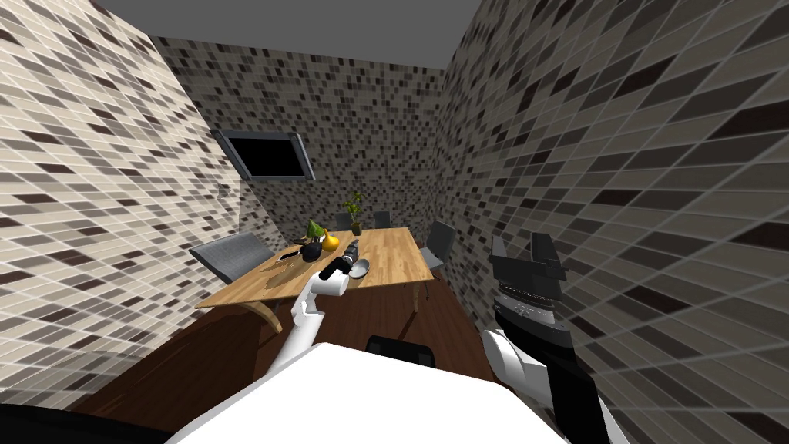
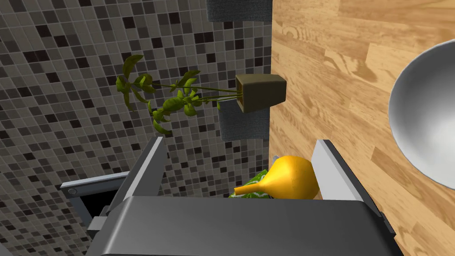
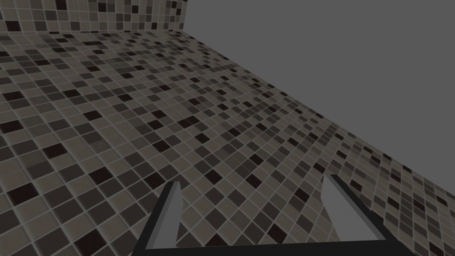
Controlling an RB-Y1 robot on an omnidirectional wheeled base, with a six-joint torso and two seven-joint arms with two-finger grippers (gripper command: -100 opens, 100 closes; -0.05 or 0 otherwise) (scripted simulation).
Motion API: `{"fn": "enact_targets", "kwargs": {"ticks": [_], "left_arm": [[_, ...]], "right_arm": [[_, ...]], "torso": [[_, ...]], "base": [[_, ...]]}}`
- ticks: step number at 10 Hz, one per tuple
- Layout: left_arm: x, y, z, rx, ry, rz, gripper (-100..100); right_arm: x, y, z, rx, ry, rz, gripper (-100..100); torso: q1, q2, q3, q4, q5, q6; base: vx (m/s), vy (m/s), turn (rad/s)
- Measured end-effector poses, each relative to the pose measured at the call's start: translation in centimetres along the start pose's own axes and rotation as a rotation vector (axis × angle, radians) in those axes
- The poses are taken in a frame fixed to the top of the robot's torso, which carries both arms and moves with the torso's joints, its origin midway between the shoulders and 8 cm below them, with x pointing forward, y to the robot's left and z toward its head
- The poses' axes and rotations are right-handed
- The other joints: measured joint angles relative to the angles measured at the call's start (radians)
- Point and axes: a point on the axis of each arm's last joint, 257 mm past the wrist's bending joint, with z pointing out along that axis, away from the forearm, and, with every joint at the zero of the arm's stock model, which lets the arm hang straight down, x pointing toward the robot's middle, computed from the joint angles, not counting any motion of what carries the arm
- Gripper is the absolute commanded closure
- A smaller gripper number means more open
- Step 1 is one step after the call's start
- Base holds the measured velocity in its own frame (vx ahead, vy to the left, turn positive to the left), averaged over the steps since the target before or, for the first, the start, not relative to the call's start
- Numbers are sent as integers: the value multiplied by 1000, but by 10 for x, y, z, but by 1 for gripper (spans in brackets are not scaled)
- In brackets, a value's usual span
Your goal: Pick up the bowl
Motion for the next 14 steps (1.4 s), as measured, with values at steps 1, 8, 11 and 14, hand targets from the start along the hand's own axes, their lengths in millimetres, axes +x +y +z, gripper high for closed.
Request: {"fn": "enact_targets", "kwargs": {"ticks": [1,8,11,14], "left_arm": [[0,6,2,-27,-2,-4,-100],[-2,56,9,-223,-15,-28,-100],[-2,83,10,-320,-18,-36,-100],[-1,115,8,-432,-21,-42,-100]], "right_arm": [[0,0,0,0,0,0,0],[0,0,0,0,0,0,0],[0,0,0,0,0,0,0],[0,0,0,0,0,0,0]], "torso": [[0,0,0,0,0,0],[1,0,0,0,0,0],[2,0,0,0,0,0],[3,-1,0,0,1,0]], "base": [[3,6,-1],[8,26,-24],[8,49,-53],[15,51,-47]]}}
